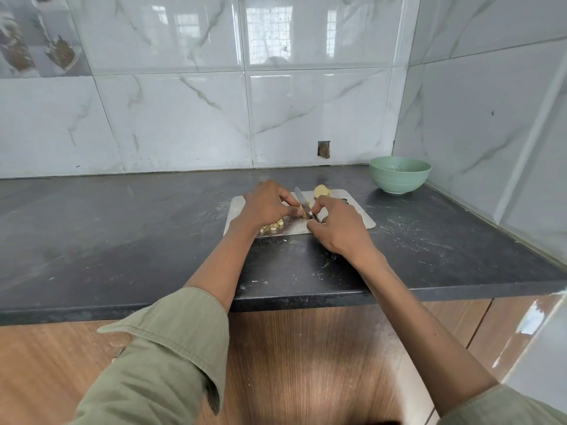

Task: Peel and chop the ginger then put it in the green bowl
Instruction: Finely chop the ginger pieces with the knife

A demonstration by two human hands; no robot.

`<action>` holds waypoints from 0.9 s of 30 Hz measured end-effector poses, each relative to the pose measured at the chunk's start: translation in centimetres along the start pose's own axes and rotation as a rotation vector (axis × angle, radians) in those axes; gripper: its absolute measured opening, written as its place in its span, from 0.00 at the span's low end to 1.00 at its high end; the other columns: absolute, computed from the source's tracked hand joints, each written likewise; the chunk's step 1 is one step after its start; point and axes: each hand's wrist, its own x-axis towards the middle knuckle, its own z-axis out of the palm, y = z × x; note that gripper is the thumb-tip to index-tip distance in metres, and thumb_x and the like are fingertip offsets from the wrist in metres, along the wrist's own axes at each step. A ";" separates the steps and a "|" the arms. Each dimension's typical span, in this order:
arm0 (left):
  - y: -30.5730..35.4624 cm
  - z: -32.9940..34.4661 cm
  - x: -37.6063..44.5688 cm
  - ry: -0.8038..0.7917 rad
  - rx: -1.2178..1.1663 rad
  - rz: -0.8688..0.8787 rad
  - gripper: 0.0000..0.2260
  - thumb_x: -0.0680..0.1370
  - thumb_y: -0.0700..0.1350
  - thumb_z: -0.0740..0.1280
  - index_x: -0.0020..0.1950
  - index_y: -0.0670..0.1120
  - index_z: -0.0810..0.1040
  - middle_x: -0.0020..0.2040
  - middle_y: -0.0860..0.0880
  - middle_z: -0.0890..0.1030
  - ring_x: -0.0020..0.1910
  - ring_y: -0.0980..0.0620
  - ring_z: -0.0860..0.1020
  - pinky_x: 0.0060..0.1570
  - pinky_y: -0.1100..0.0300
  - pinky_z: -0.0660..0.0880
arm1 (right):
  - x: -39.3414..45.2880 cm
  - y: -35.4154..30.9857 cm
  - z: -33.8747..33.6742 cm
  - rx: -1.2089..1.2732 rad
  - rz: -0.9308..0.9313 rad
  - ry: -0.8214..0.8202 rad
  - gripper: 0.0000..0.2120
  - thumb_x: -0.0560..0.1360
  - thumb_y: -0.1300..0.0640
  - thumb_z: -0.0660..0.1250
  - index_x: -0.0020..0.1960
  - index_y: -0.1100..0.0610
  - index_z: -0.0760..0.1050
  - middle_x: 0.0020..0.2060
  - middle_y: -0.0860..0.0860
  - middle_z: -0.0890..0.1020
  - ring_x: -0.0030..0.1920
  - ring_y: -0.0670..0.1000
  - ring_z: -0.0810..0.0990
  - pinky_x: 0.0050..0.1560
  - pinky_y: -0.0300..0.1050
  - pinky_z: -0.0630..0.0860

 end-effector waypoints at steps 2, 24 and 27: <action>0.0 0.1 0.1 -0.001 0.031 0.003 0.06 0.67 0.58 0.82 0.39 0.65 0.86 0.39 0.62 0.86 0.49 0.57 0.81 0.56 0.52 0.76 | 0.4 0.1 -0.3 0.014 0.017 -0.041 0.06 0.72 0.54 0.70 0.48 0.51 0.76 0.36 0.50 0.80 0.40 0.56 0.78 0.43 0.48 0.73; -0.3 0.5 0.4 0.057 0.003 0.012 0.07 0.66 0.59 0.82 0.40 0.62 0.87 0.36 0.64 0.84 0.47 0.60 0.80 0.59 0.45 0.75 | -0.3 -0.3 0.1 -0.019 0.034 -0.002 0.07 0.75 0.50 0.68 0.52 0.49 0.76 0.42 0.51 0.81 0.48 0.57 0.80 0.51 0.50 0.77; -0.3 0.4 0.4 0.050 -0.001 0.006 0.08 0.66 0.58 0.82 0.42 0.61 0.88 0.35 0.62 0.85 0.45 0.58 0.81 0.57 0.46 0.77 | -0.7 -0.3 0.1 -0.009 -0.004 0.023 0.06 0.75 0.50 0.67 0.51 0.49 0.74 0.38 0.50 0.80 0.45 0.58 0.79 0.49 0.50 0.76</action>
